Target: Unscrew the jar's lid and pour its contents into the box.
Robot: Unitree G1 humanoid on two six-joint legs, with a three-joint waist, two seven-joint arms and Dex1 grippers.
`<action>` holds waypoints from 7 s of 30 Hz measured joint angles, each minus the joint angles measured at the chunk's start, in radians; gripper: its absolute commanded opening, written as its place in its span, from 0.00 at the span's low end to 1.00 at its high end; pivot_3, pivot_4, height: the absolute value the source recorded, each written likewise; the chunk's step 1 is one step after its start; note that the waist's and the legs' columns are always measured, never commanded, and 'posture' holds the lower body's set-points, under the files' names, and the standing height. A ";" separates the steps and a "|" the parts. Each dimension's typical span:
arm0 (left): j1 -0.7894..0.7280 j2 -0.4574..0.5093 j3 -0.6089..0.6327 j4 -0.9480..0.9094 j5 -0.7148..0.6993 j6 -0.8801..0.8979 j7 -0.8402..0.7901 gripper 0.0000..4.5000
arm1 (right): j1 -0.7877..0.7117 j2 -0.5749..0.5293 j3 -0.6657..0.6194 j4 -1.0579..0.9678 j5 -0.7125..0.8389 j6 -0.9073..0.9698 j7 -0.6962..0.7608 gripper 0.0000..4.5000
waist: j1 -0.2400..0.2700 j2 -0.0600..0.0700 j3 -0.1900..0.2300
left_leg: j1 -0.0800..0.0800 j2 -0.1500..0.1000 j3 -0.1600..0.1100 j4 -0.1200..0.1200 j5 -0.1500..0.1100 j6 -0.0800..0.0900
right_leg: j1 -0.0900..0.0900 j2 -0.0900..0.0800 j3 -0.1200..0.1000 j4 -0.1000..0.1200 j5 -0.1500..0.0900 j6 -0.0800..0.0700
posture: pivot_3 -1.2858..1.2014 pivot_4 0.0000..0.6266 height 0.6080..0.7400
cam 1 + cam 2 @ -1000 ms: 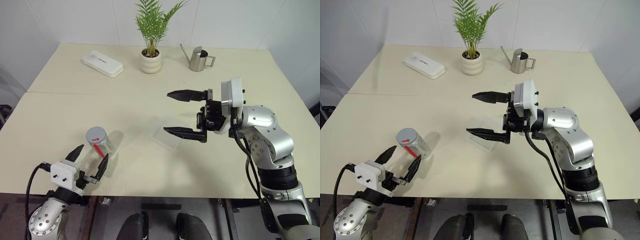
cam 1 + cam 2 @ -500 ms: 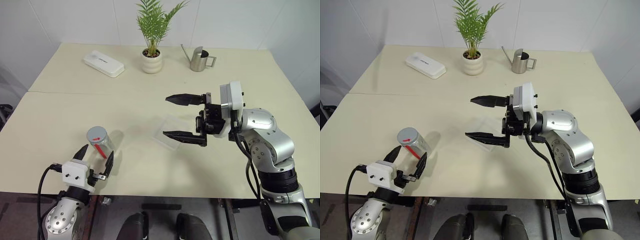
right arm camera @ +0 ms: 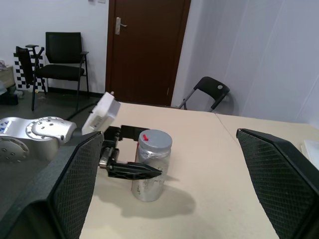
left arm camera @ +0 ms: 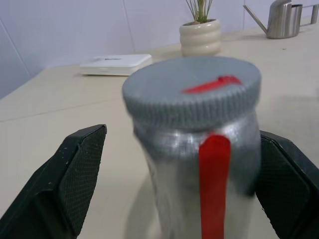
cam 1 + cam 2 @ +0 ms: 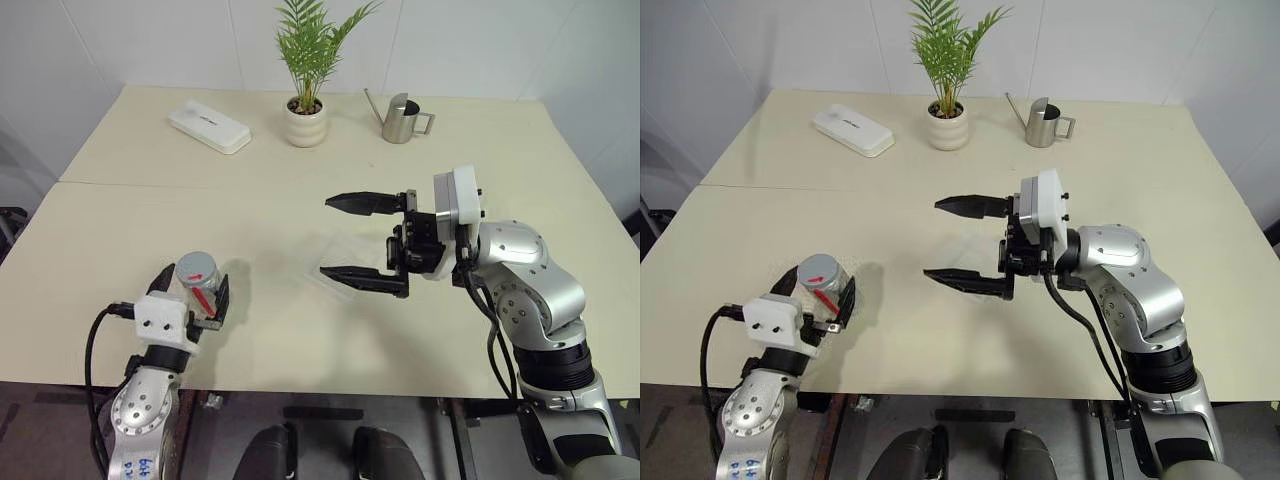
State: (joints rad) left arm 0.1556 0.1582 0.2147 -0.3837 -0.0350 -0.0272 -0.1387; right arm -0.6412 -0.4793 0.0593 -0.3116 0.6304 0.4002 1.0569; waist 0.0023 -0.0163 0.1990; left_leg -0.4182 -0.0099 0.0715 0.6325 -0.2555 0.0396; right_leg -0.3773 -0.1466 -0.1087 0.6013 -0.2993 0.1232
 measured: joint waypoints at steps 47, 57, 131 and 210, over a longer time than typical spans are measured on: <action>-0.621 0.429 -0.181 0.209 -0.588 0.510 -0.732 0.44 | -0.164 0.160 0.090 0.014 -0.027 0.280 -0.340 1.00 | -0.007 0.001 0.000 | -0.002 0.002 0.001 0.001 0.005 0.001 | -0.005 0.013 0.001 0.006 0.000 0.000 | 0.52 0.24 1.00; -0.695 0.388 -0.226 0.274 -0.540 0.491 -0.780 0.44 | -0.171 0.164 0.133 0.047 -0.081 0.303 -0.348 1.00 | -0.006 0.001 0.000 | -0.003 0.004 0.009 0.002 0.006 0.001 | -0.011 0.013 0.003 0.010 0.000 0.000 | 0.52 0.24 1.00; -0.854 0.293 -0.271 0.505 -0.411 0.344 -1.030 0.44 | -0.272 0.117 0.123 0.233 -0.201 0.125 -0.084 0.99 | -0.007 0.000 0.000 | -0.004 0.007 0.021 0.015 0.001 0.005 | -0.015 0.010 0.005 0.019 0.000 0.000 | 0.52 0.24 1.00; -0.875 0.288 -0.272 0.511 -0.390 0.330 -0.996 0.44 | -0.197 -0.132 -0.088 0.218 -0.038 0.224 -0.023 0.99 | -0.006 0.000 0.000 | -0.004 0.007 0.022 0.016 0.001 0.007 | -0.015 0.008 0.004 0.018 0.000 0.000 | 0.52 0.24 1.00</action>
State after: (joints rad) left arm -0.7192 0.4458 -0.0577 0.1275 -0.4250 0.3024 -1.1348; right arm -0.8385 -0.6110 -0.0285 -0.0939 0.5925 0.6246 1.0339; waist -0.0040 -0.0162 0.1991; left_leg -0.4219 -0.0033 0.0938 0.6482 -0.2548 0.0461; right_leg -0.3922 -0.1383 -0.1047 0.6189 -0.2989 0.1232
